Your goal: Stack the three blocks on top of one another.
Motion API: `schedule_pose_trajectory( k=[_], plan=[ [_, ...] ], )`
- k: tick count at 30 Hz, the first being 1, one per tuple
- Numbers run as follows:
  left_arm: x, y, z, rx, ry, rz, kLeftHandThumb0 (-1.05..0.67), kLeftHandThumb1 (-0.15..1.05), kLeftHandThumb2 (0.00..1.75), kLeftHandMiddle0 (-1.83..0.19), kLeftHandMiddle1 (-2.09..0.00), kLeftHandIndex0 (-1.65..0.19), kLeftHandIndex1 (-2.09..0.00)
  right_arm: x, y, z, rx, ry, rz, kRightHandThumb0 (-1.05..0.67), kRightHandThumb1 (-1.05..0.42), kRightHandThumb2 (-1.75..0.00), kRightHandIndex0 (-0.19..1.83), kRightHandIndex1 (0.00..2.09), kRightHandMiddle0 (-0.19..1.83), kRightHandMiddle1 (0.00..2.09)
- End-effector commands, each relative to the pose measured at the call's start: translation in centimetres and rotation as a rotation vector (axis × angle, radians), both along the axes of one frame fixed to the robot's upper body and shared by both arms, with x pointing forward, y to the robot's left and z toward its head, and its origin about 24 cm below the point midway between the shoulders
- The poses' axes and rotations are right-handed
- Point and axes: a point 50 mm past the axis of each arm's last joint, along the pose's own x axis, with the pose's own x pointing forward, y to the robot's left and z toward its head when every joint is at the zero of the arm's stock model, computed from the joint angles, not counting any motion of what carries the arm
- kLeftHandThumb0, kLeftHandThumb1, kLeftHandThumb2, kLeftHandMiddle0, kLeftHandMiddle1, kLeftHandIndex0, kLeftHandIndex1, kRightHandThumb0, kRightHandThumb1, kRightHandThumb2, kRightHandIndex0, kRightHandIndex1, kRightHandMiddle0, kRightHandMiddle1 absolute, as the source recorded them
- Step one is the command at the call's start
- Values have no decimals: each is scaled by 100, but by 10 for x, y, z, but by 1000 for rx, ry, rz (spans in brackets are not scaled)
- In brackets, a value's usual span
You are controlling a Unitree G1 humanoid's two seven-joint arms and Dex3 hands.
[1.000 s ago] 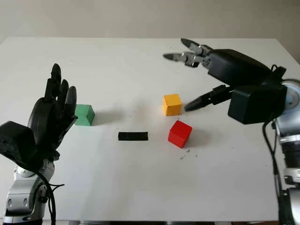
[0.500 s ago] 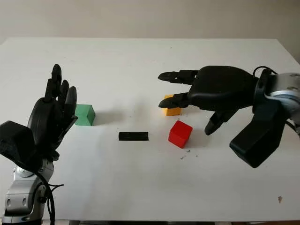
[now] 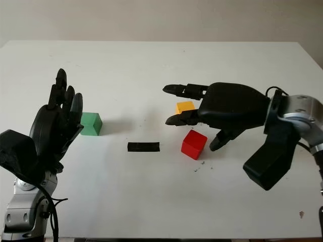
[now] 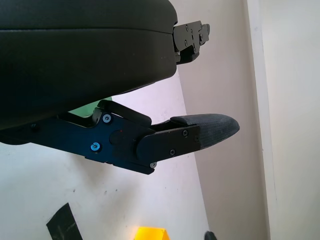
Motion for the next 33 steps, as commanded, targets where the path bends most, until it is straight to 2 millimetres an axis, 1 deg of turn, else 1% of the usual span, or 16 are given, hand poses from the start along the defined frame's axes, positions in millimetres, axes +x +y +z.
schedule_pose_trajectory(
  k=[1, 6, 17, 24, 25, 26, 28, 29, 31, 33],
  plan=[
    [-3, 1, 4, 10, -13, 4, -64, 105, 59, 19, -1, 19, -1, 1, -1, -7, 14, 26, -18, -54, -87, -6, -15, 4, 42, 8],
    [-4, 2, 4, 3, -13, 1, -63, 105, 58, 19, -2, 19, -2, 3, -2, -17, 43, 62, -30, -55, -87, -6, -15, 5, 43, 8],
    [-3, 2, 5, 9, -14, 3, -62, 105, 58, 19, 0, 19, -1, 9, -3, -29, 27, 76, -47, -56, -89, -6, -18, 5, 45, 8],
    [-3, 1, 6, 14, -13, 11, -63, 105, 57, 19, -1, 19, -1, 9, -4, -34, 93, 66, -19, -53, -90, -6, -11, 7, 58, 15],
    [-3, 1, 6, 14, -14, 9, -63, 105, 57, 19, 0, 19, 0, 9, -4, -34, 96, 61, -14, -51, -92, -7, -9, 8, 67, 20],
    [-3, 1, 6, 14, -14, 9, -63, 105, 57, 19, 0, 19, 0, 8, -4, -34, 103, 55, -7, -48, -94, -6, -7, 7, 67, 37],
    [-4, 1, 6, 14, -12, 12, -63, 105, 57, 19, -1, 19, 0, 8, -4, -34, 123, 48, -1, -42, -97, -6, 1, 6, 49, 107],
    [-4, 0, 6, 15, -10, 13, -63, 105, 57, 19, -1, 19, -1, 8, -5, -34, 129, 45, 0, -40, -98, -6, 4, 6, 44, 122],
    [-4, 0, 5, 13, -8, 15, -63, 105, 57, 19, -1, 18, -1, 8, -5, -33, 149, 37, 10, -35, -100, -6, 8, 7, 38, 141],
    [-4, 0, 5, 7, -7, 12, -63, 105, 57, 19, -1, 19, -2, 9, -5, -32, 166, 33, 13, -34, -99, -5, 10, 7, 36, 145]
  ],
)
